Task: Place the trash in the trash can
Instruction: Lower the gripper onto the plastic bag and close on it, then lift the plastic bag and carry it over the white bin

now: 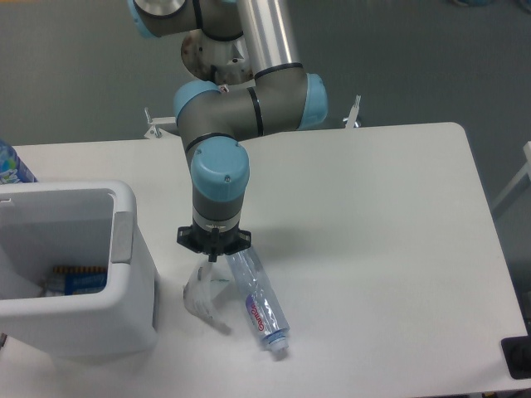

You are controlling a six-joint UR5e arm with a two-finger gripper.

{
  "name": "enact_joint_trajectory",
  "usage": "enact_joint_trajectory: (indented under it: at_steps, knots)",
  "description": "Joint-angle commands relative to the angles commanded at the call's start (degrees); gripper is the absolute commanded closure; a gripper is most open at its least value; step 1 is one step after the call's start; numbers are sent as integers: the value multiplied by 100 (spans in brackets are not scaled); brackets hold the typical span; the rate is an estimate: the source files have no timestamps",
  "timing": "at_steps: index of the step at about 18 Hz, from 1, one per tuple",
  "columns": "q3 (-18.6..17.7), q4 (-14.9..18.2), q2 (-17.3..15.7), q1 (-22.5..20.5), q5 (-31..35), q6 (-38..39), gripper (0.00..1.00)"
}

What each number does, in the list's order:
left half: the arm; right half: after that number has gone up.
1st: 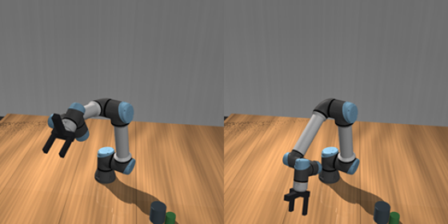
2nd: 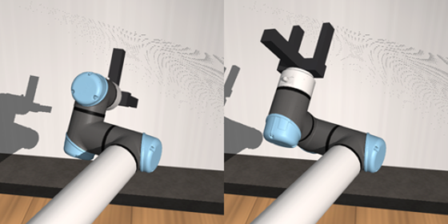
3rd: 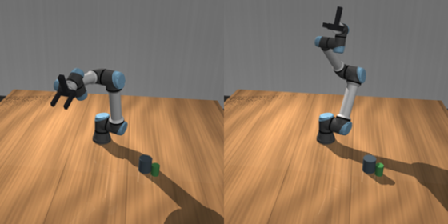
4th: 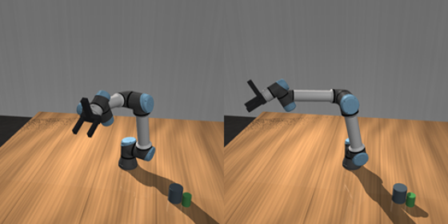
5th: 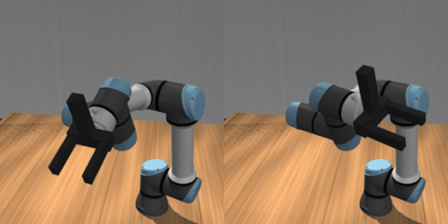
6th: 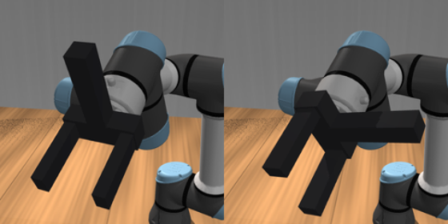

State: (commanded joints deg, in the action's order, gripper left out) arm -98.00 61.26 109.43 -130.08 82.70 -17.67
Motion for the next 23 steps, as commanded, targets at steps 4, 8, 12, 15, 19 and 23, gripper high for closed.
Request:
enact_joint_trajectory:
  at_steps: [4,8,12,15,19,23]
  knots:
    - [333,-18,-369,-114,-96,9,100]
    - [983,-18,-501,-526,-1140,114,100]
    - [1414,-26,-677,-878,-1590,429,100]
    - [1844,-26,-695,-1019,-1643,869,100]
    - [2048,-35,-826,-1186,-2037,1107,100]
    - [1960,-26,-1151,-1292,-2504,1195,100]
